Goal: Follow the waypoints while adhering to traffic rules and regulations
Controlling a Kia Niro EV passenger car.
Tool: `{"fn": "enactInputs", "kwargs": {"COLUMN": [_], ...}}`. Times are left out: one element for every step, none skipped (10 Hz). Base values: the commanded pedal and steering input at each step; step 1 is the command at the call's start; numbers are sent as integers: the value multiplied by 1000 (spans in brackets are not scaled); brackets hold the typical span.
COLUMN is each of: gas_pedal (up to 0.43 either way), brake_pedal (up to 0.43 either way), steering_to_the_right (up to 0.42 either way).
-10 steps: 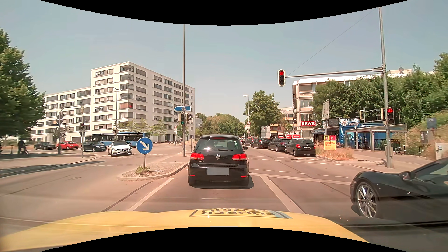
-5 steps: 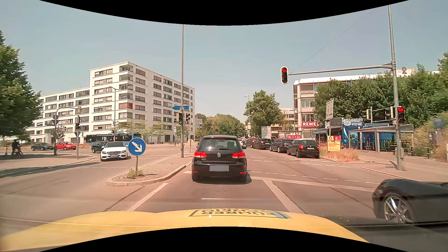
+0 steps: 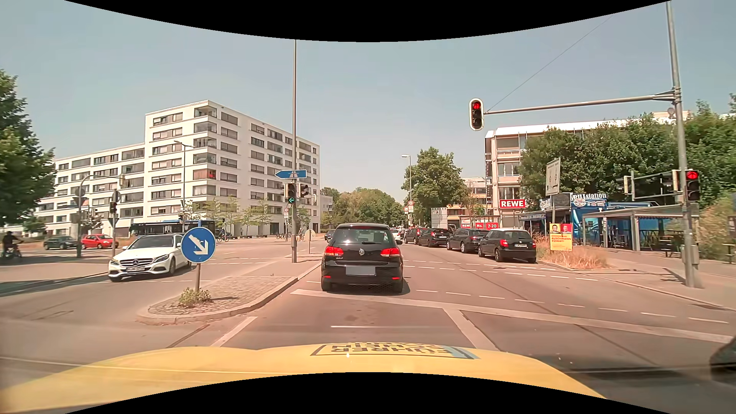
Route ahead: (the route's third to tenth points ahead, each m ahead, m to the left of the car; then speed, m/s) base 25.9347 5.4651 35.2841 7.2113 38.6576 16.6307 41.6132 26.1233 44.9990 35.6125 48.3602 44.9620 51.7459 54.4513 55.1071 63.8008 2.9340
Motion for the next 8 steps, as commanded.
{"fn": "enactInputs", "kwargs": {"gas_pedal": [280, 280, 280, 280, 280, 268, 268, 228], "brake_pedal": [0, 0, 0, 0, 0, 0, 0, 0], "steering_to_the_right": [-8, -8, -8, -8, -8, -7, -7, -7]}}
